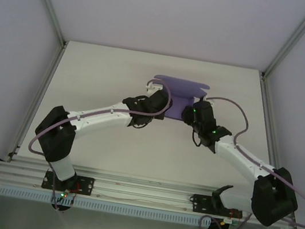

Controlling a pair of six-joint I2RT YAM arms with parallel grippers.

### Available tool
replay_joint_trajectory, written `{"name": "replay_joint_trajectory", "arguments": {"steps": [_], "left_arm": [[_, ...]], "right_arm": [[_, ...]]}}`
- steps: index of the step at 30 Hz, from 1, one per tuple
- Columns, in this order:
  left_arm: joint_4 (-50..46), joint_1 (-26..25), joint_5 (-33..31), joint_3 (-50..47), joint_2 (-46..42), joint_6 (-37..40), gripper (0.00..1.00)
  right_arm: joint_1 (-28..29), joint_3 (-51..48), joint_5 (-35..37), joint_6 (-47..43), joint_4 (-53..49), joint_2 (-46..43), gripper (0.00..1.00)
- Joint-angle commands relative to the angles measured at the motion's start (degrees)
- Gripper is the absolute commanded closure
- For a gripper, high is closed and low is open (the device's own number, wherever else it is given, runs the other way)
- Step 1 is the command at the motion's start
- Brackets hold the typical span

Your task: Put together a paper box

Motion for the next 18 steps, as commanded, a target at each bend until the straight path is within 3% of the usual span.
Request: {"name": "replay_joint_trajectory", "arguments": {"steps": [1, 2, 3, 9, 13, 18], "left_arm": [[0.55, -0.33, -0.67, -0.19, -2.37, 0.88, 1.00], [0.37, -0.31, -0.82, 0.00, -2.27, 0.93, 1.00], [0.37, -0.32, -0.78, 0.13, -2.19, 0.96, 1.00], [-0.21, -0.34, -0.95, 1.04, -1.77, 0.90, 1.00], [-0.16, -0.38, -0.82, 1.38, -1.11, 0.48, 1.00], [-0.27, -0.34, 0.43, 2.96, 0.69, 0.14, 1.00]], "right_arm": [[-0.46, 2.27, 0.29, -0.47, -0.99, 1.20, 0.87], [-0.42, 2.95, 0.81, -1.34, -2.57, 1.77, 0.98], [-0.43, 3.77, 1.77, -2.30, -4.35, 2.59, 1.00], [-0.38, 7.66, 15.88, -3.21, -14.63, 7.55, 1.00], [-0.31, 11.24, 29.57, 4.13, -22.27, 10.98, 1.00], [1.98, 17.33, 39.70, 10.69, -29.69, 15.88, 1.00]]}}
